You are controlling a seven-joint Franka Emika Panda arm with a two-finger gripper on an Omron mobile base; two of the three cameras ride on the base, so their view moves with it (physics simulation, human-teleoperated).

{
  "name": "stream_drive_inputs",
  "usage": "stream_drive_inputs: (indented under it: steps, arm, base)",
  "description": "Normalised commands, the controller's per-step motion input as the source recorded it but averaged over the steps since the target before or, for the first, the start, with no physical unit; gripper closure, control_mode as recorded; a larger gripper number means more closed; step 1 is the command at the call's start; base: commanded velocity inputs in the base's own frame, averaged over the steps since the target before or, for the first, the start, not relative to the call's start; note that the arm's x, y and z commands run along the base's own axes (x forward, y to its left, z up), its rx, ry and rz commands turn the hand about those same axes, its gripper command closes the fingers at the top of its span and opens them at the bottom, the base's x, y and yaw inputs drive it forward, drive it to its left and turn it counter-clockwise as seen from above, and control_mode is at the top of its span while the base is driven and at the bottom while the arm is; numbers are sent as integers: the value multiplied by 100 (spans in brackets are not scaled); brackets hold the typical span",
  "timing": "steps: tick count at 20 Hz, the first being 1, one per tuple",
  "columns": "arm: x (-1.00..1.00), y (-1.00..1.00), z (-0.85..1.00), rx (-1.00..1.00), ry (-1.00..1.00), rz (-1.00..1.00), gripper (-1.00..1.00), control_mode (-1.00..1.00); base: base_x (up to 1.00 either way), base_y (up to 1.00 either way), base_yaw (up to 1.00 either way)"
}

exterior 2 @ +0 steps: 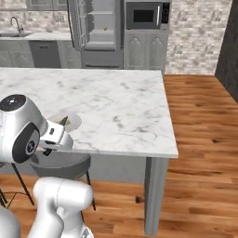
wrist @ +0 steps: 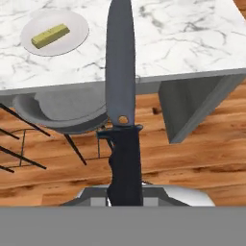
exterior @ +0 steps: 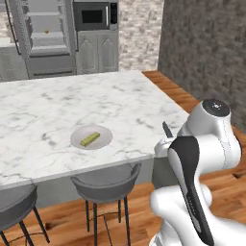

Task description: Retrieve the butter from the fridge and place it on a plate on the dining table. Then retrieve the butter knife by the fridge and place it near the plate.

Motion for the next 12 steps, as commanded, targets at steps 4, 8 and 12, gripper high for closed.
stream_drive_inputs:
  steps: [4, 8, 12]
  arm:
    - [0, 0, 0, 0, 0, 0, 100, 100]
    - [0, 0, 0, 0, 0, 0, 100, 100]
    - [0, 0, 0, 0, 0, 0, 100, 100]
  base:
    - [71, 67, -30]
    - [70, 64, -29]
    - [72, 64, -27]
